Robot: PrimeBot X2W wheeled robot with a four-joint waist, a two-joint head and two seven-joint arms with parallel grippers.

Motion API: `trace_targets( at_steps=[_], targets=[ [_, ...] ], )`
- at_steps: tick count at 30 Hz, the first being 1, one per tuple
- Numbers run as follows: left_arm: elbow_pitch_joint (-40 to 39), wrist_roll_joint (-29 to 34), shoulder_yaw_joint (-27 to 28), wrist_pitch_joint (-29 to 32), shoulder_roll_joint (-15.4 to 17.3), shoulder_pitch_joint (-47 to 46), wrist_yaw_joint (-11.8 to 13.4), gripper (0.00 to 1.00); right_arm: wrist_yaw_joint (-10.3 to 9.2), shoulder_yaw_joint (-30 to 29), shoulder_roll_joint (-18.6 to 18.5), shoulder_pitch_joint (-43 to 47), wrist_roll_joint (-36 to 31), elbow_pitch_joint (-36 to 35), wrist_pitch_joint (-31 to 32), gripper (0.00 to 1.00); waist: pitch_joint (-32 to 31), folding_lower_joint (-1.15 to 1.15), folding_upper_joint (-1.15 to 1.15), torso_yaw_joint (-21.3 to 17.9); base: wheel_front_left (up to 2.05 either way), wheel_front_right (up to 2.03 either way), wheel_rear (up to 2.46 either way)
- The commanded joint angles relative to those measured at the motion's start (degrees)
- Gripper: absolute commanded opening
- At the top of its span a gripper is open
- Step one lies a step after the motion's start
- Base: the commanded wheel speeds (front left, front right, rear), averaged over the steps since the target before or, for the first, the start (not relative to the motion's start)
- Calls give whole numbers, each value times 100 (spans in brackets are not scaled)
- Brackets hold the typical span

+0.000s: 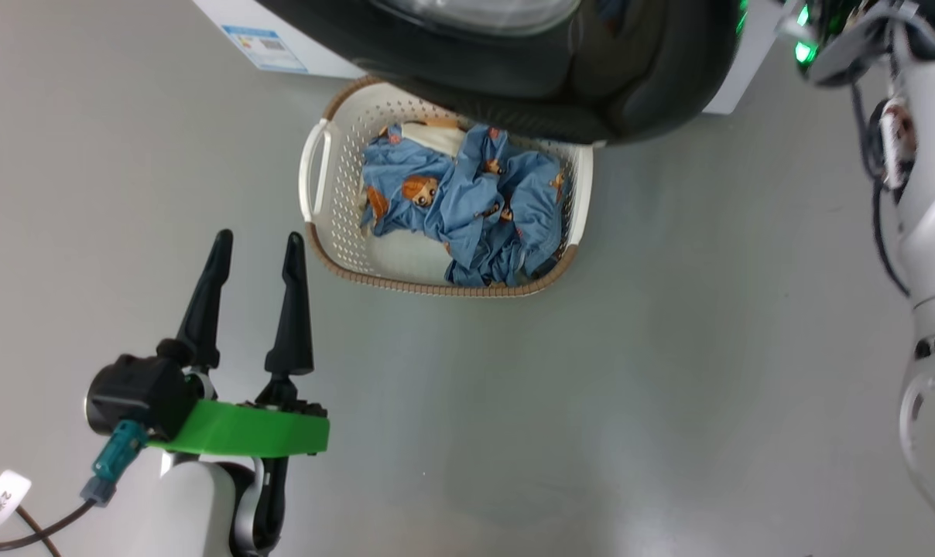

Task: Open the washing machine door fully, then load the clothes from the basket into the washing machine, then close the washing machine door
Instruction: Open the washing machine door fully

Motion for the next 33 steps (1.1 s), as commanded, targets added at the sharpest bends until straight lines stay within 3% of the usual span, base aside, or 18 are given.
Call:
trace_targets(
  at_steps=[1,15,22,33],
  targets=[
    [-149,71,236,-46,125,120,-7,100,10,35,250,174,19,-251,139,0,-143,0,0,-42,0,0,0],
    [-76,116,362,-46,125,451,2,100,10,285,591,1083,229,-766,1086,0,-648,0,0,-93,0,0,0],
    [-13,167,425,-46,125,498,-23,100,10,1183,598,1609,956,-1003,1309,0,-805,0,0,-64,0,0,0],
    [83,161,517,-46,125,569,8,100,10,2577,599,1969,1980,-1173,782,0,-958,0,0,-88,0,0,0]
  ],
)
